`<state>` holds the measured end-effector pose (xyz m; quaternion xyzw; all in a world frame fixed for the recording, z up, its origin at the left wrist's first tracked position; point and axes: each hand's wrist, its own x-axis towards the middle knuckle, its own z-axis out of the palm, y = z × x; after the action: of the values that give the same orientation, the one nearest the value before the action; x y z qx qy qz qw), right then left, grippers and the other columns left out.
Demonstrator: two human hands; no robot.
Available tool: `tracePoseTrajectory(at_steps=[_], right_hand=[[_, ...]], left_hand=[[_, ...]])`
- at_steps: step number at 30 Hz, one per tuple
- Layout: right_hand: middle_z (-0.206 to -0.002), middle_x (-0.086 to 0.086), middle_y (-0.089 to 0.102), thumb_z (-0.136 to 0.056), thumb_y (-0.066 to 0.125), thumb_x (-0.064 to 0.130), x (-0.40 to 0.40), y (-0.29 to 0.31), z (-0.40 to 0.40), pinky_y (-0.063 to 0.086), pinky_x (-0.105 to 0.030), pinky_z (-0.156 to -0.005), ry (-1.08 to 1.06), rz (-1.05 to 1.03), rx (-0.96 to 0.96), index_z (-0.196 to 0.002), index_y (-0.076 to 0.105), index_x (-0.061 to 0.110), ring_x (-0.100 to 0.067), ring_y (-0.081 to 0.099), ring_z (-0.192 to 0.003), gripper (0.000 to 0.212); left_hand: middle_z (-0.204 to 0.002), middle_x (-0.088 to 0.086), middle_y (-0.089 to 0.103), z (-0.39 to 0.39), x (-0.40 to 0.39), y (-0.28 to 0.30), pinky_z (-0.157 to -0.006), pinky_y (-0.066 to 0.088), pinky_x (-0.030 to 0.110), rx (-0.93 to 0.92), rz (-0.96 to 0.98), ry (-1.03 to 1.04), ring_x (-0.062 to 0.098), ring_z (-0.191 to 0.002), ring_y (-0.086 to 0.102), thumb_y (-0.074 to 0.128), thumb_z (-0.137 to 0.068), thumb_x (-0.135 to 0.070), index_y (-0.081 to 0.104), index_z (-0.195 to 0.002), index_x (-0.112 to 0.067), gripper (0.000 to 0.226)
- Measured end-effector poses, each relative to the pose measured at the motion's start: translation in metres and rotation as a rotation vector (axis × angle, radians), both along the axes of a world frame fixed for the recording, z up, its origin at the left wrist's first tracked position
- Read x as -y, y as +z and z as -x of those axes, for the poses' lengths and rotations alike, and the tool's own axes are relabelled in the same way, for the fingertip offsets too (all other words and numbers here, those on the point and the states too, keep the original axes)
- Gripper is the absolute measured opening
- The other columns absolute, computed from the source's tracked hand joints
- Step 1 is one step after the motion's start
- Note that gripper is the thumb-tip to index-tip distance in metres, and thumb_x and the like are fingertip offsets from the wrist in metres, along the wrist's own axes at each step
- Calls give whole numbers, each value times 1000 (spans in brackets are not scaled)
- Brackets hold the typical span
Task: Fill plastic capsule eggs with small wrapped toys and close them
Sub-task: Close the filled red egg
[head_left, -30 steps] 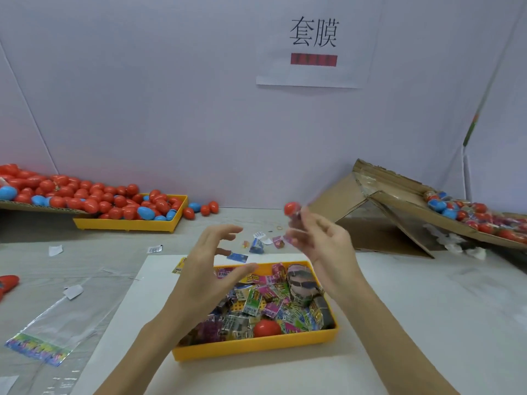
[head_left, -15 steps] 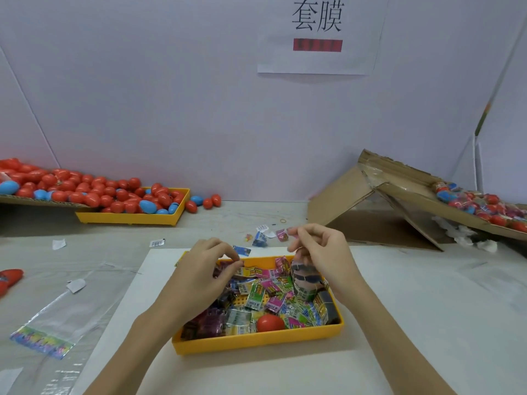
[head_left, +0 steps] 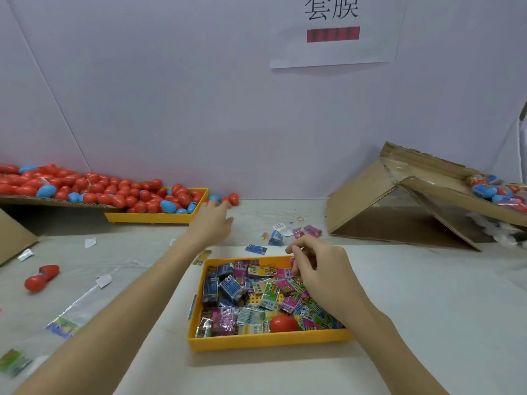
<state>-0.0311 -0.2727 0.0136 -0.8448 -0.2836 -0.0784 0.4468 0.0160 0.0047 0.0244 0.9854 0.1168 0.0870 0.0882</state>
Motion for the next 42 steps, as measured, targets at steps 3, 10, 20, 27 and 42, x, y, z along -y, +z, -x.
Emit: tracePoseTrajectory(at_steps=[3, 10, 20, 27, 42], right_hand=[[-76, 4, 69, -107, 55, 21, 2, 1, 0, 57, -35, -72, 16, 23, 26, -107, 69, 22, -11, 67, -71, 15], [-74, 10, 64, -108, 53, 26, 4, -2, -7, 54, -32, -66, -3, 63, 92, -108, 69, 23, -9, 63, -70, 16], [-120, 12, 58, -104, 59, 30, -1, -11, -8, 41, -22, -99, 85, 381, 232, -128, 72, 30, -8, 39, -118, 27], [-111, 6, 54, -99, 64, 41, -11, -15, -8, 39, -27, -91, 46, 534, 290, -125, 75, 32, -17, 38, -112, 29], [-118, 3, 53, -98, 65, 44, -11, -14, -7, 44, -31, -100, 32, 542, 254, -126, 72, 29, -18, 41, -120, 33]], left_hand=[[-166, 17, 23, -33, -26, -2, -120, 27, 48, -85, -198, -32, 39, -152, 22, 42, -111, -32, 36, -157, -22, 48], [-155, 11, 41, -78, -41, -28, -116, 24, 48, -153, -389, -26, 35, -142, 35, 28, -111, -44, 48, -147, -20, 48], [-109, 14, 62, -55, -36, -23, -92, 42, 44, 252, -40, -3, 32, -102, 58, 67, -99, -21, 48, -112, -9, 26], [-98, -4, 70, 38, 25, 6, -75, 55, 24, 420, 528, -252, 7, -78, 70, 59, -104, -18, 65, -113, -17, 11], [-111, -4, 75, 130, 46, 5, -77, 53, 16, 292, 1020, -319, 10, -99, 71, 52, -106, -24, 72, -119, -29, 24]])
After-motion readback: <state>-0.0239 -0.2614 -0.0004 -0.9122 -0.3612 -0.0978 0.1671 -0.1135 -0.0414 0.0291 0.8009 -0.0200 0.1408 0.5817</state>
